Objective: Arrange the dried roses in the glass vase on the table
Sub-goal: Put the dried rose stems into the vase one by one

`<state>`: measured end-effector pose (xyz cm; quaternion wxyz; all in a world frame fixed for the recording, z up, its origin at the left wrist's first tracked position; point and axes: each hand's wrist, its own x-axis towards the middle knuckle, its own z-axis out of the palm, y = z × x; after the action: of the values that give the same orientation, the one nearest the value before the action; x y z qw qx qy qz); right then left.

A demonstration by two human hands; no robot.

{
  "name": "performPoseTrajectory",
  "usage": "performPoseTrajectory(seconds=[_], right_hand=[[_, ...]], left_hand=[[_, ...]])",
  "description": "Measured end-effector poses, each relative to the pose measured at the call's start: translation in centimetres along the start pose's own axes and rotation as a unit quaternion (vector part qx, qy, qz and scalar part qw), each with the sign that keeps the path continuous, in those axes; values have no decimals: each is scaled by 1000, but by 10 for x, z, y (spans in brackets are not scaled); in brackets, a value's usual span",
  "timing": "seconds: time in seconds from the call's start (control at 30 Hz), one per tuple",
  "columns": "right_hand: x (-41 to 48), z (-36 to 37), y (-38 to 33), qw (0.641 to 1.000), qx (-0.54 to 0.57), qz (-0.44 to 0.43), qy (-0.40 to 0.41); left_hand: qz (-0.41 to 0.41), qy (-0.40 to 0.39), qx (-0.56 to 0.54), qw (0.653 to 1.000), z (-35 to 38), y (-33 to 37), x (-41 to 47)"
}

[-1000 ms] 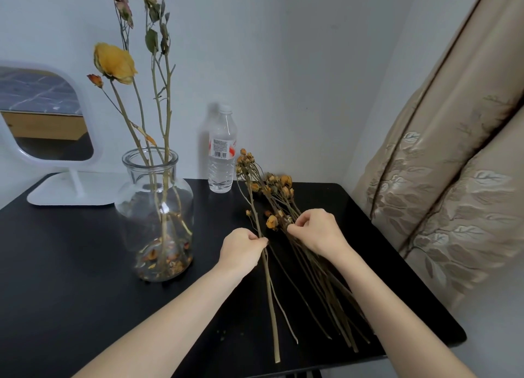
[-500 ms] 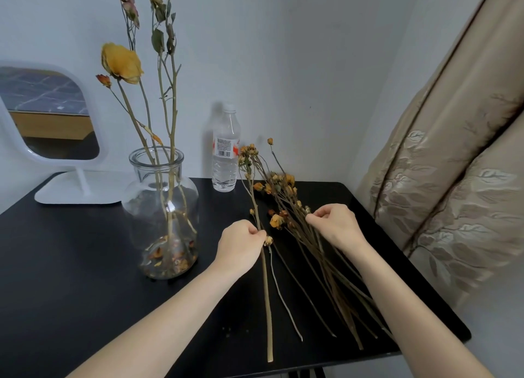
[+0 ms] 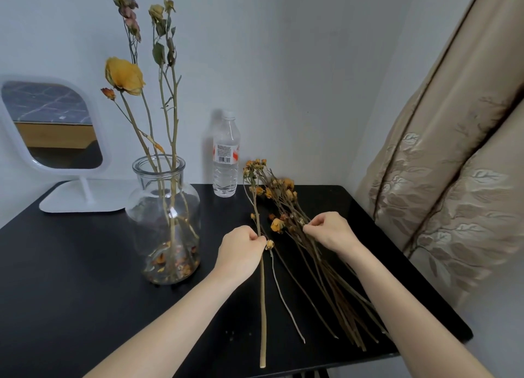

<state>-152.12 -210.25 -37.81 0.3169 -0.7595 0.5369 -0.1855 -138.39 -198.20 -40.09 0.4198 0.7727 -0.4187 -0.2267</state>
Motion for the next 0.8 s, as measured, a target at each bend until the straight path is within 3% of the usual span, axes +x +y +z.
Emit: performPoseTrajectory(seconds=[0.3,0.57,0.8], right_hand=[[10,9,4,999,-34,23,9],[7,14,1,998,-49,13,26],[2,7,-4,997,-16,-21,79]], left_hand=[[2,46,93,995,-6,-8,0],[84,101,246,960,-8,-2,-4],[106,105,211,966,-11,-3,-2]])
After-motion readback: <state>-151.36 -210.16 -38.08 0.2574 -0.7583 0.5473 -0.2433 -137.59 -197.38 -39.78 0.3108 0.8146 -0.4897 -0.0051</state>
